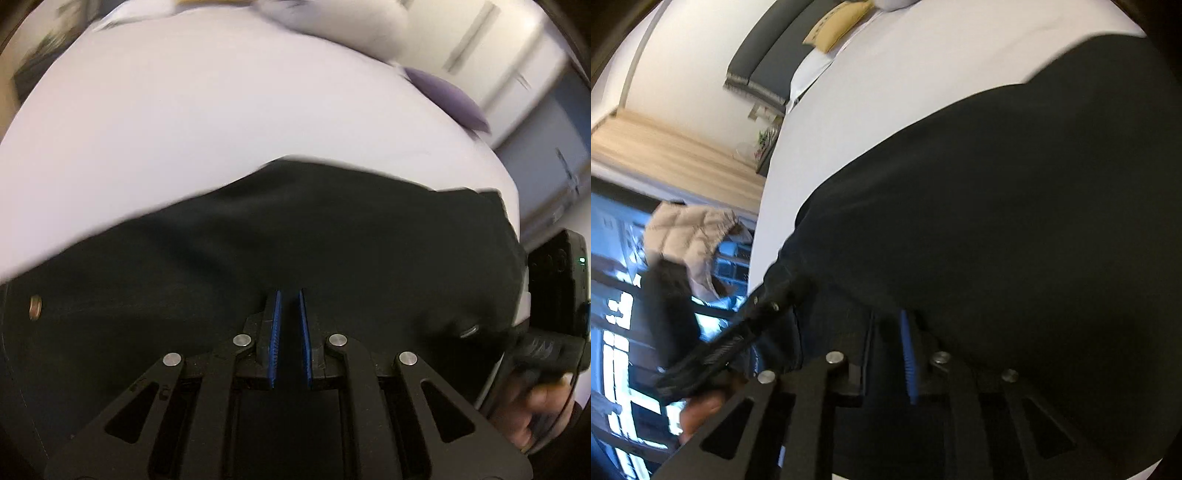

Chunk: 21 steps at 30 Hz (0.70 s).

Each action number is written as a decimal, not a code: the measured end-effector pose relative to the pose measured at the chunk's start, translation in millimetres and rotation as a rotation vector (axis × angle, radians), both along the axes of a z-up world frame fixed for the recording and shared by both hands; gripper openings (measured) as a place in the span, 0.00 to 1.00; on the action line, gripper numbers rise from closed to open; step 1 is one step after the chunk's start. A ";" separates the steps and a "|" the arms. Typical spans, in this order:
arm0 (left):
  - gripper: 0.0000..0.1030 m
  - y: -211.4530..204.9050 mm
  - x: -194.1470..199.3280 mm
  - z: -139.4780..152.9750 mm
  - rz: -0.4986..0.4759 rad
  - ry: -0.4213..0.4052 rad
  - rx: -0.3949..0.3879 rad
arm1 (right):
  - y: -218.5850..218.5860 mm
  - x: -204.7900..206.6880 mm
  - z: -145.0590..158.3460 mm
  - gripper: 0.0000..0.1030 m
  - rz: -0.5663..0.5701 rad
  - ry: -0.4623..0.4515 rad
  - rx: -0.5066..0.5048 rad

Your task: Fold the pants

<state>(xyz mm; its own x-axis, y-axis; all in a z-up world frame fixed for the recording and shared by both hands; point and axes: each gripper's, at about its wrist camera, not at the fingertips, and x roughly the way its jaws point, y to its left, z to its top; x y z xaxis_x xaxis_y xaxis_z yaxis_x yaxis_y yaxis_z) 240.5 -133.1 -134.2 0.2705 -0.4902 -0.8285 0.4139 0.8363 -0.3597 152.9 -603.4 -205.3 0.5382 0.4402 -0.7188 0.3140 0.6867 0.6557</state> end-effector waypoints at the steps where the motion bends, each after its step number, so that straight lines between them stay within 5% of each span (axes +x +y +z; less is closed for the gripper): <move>1: 0.09 17.6 1.4 -4.9 0.027 0.027 -0.051 | -2.7 4.8 -1.5 0.00 -0.026 0.005 0.001; 4: 0.09 66.0 0.5 -6.8 0.089 0.012 -0.077 | -37.2 -18.7 -3.8 0.00 -0.137 0.001 0.053; 7: 0.09 112.0 -6.5 -5.6 0.132 -0.030 -0.062 | -69.7 -38.0 5.1 0.00 -0.238 0.000 -0.013; 11: 0.09 169.1 -9.0 -7.5 0.196 -0.050 -0.144 | -90.6 -51.5 14.4 0.00 -0.315 0.039 -0.076; 12: 0.09 176.7 -12.7 -6.9 0.208 -0.060 -0.137 | -89.0 -52.3 19.0 0.07 -0.324 0.045 -0.083; 13: 0.09 183.0 -18.2 -5.9 0.209 -0.066 -0.140 | -83.8 -50.1 23.8 0.19 -0.310 0.037 -0.084; 18: 0.09 182.1 -19.3 -9.8 0.248 -0.074 -0.077 | 17.3 2.1 30.8 0.45 -0.058 -0.069 0.052; 21: 0.09 176.7 -20.0 -8.7 0.241 -0.079 -0.039 | 60.9 27.0 17.6 0.47 0.058 -0.072 0.067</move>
<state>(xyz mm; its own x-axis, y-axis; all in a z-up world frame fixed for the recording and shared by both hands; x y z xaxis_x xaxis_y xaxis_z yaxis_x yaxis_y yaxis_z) 220.6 43.5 -142.9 0.4462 -0.4349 -0.7822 0.2323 0.9003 -0.3680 180.0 -542.5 -187.7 0.5598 0.5179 -0.6468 0.2250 0.6562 0.7202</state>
